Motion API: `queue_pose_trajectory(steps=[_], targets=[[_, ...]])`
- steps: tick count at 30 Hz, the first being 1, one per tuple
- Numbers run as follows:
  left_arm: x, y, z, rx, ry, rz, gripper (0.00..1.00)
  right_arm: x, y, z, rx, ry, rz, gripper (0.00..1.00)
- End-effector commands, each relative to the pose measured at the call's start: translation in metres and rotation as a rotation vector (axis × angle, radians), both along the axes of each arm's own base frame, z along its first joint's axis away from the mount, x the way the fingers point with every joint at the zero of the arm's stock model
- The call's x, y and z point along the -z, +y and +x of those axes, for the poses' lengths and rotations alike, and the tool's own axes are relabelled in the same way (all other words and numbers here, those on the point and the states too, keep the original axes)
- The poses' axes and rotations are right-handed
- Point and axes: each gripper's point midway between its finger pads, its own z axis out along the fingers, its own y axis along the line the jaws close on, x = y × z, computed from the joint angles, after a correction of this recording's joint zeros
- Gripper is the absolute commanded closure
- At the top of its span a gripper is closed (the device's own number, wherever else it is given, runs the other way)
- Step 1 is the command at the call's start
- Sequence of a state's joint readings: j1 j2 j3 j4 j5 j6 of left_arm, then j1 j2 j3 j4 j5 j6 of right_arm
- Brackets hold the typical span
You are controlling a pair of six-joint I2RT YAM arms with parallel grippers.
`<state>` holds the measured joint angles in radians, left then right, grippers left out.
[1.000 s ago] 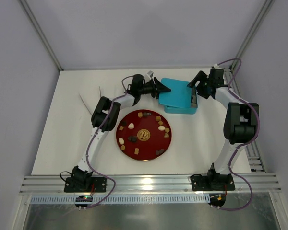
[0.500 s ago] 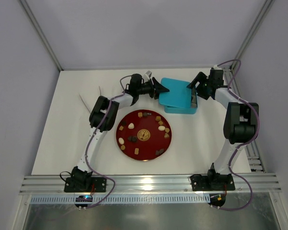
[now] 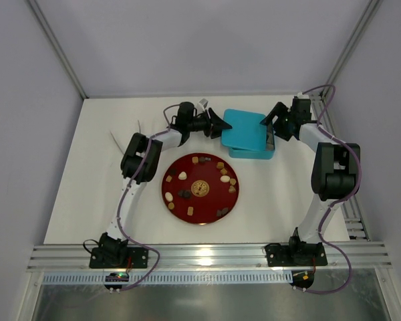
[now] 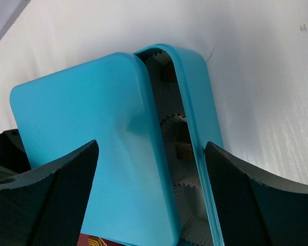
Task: Pack the chocolate
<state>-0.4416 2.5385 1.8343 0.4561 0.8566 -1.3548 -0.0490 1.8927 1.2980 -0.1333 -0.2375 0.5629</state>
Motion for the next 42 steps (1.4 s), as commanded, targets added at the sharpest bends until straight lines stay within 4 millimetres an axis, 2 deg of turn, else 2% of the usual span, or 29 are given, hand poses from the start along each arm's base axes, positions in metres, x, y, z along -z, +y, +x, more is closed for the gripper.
queue_pose_trajectory(steps=[1,7,14,23,30,33,38,42], targets=[[-0.025,0.009,-0.003,0.014,-0.045,0.011,0.58,-0.005,0.001,0.007,0.000,-0.036,0.010,0.16],[-0.018,0.014,-0.006,0.021,-0.040,0.058,0.59,-0.003,0.002,0.006,0.000,-0.034,0.015,0.18],[-0.021,0.015,-0.007,0.021,-0.051,0.073,0.60,-0.005,0.004,0.004,-0.004,-0.040,0.027,0.21],[-0.030,0.004,-0.008,0.066,-0.098,0.127,0.61,-0.007,0.009,0.004,-0.015,-0.044,0.043,0.28],[-0.020,0.003,-0.015,0.089,-0.071,0.181,0.61,-0.006,0.017,0.002,-0.027,-0.044,0.059,0.32],[-0.023,0.002,-0.019,0.094,-0.086,0.196,0.62,-0.005,0.019,0.002,-0.027,-0.045,0.066,0.33],[-0.012,0.002,-0.023,0.106,-0.059,0.247,0.63,-0.005,0.023,0.001,-0.032,-0.044,0.078,0.33],[-0.014,0.001,-0.024,0.105,-0.076,0.264,0.63,-0.004,0.025,0.000,-0.034,-0.041,0.082,0.33]])
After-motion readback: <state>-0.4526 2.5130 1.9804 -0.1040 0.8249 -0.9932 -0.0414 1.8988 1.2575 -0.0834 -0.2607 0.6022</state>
